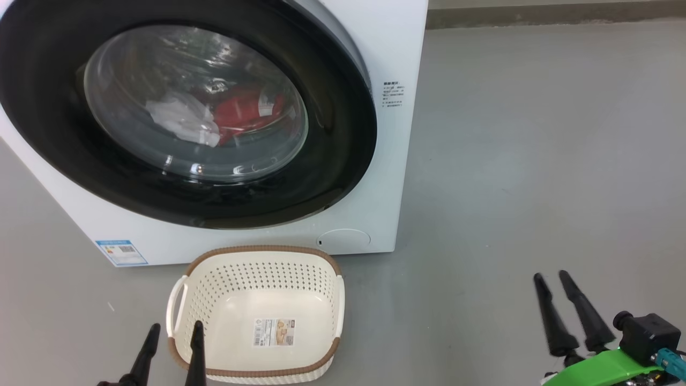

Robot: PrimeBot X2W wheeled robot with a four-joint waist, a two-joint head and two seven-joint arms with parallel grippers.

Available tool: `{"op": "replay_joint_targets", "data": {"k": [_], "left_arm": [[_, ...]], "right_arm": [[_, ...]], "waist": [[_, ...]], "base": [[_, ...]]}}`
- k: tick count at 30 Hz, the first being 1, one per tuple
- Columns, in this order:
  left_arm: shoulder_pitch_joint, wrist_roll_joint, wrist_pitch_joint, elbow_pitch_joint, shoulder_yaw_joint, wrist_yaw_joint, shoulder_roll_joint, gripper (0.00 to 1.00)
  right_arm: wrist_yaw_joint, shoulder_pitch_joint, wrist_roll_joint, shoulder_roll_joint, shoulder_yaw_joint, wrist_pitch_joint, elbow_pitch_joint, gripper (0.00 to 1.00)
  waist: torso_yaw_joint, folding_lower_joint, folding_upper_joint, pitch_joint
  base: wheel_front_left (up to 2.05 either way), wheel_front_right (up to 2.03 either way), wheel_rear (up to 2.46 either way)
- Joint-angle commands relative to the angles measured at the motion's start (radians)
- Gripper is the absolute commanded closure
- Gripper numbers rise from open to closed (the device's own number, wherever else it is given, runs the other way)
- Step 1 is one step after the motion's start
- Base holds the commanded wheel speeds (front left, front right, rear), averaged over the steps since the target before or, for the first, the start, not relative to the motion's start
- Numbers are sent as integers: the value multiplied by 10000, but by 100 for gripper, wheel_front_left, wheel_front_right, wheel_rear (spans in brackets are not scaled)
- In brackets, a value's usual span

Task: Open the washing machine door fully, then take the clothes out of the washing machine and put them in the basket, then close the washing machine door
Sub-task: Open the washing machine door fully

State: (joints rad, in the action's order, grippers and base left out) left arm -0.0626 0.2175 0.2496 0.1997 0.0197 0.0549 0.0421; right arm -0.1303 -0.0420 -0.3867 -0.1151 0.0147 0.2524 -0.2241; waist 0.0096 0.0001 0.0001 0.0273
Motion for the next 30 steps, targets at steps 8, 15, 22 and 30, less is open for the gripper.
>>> {"op": "replay_joint_targets", "data": {"k": [8, 15, 22, 30], "left_arm": [[679, 426, 122, -421, -41, -144, 82, 0], [1100, 593, 122, -482, -368, -224, 82, 0], [1570, 652, 122, -466, -751, -206, 82, 0], [1907, 373, 122, -439, -999, -222, 82, 0]], "right_arm": [[-4, 1390, -1523, 154, 491, 93, 435, 100], [-4, 3127, -3114, -3, 936, 93, 78, 100], [-4, 4967, -4577, -553, 1537, 93, -321, 100], [-4, 6681, -5880, -1258, 2452, 93, -926, 100]], "waist": [[180, -1, -1, 470], [516, -1, -1, 979], [1010, -1, -1, 1508], [1497, -1, -1, 1940]], "base": [[0, 0, 0], [0, 0, 0], [0, 0, 0], [0, 0, 0]]}}
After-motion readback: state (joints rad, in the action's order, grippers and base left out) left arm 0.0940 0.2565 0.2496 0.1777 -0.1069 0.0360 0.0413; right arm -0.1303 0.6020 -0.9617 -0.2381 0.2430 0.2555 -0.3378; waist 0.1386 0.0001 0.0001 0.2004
